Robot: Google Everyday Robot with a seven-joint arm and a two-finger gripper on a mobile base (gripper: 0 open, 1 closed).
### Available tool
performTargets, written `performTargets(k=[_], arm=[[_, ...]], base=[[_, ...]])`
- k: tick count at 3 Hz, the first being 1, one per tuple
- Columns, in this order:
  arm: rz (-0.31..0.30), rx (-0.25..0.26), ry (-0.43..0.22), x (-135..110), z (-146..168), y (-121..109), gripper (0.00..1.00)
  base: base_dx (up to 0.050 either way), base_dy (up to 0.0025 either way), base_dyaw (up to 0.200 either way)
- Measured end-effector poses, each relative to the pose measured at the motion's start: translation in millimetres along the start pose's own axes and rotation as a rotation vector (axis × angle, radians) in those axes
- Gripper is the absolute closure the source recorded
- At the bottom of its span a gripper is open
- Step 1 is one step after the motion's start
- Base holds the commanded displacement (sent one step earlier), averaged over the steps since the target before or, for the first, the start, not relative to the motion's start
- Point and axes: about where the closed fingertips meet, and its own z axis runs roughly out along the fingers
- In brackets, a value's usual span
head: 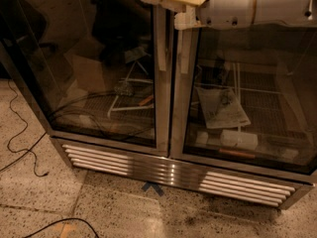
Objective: Pick orange can from middle drawer and place on counter
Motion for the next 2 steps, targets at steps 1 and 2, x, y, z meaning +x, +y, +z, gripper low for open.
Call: performTargets(k=[1, 2], arm=[[-0.001, 0.001, -0.001, -0.1, 0.7, -0.6, 0.0], [-0.001, 0.001, -0.001, -0.1, 0.7, -0.6, 0.0]], base=[[0.0, 0.00001, -0.188], [0.0, 0.0, 0.0]])
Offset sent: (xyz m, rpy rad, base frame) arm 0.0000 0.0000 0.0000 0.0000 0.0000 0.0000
